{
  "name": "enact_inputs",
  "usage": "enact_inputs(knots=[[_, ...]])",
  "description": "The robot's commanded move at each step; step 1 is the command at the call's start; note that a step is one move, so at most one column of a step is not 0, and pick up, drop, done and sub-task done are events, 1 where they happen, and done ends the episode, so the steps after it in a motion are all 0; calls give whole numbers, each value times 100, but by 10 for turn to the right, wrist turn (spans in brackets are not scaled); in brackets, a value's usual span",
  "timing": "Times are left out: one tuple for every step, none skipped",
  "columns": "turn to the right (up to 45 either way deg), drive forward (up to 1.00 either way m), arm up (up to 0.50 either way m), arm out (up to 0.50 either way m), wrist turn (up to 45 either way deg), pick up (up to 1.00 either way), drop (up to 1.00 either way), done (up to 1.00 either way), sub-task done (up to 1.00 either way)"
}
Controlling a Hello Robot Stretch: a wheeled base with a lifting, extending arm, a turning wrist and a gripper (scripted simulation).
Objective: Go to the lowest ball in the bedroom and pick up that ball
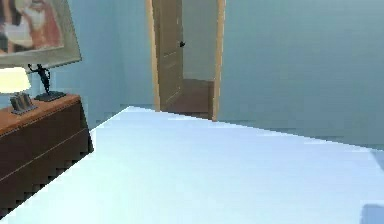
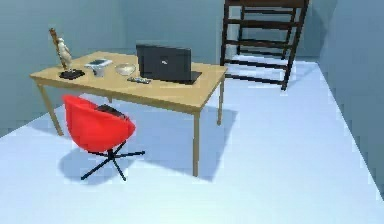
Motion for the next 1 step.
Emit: enact_inputs(knots=[[0,100,0,0,0,0,0,0,0]])
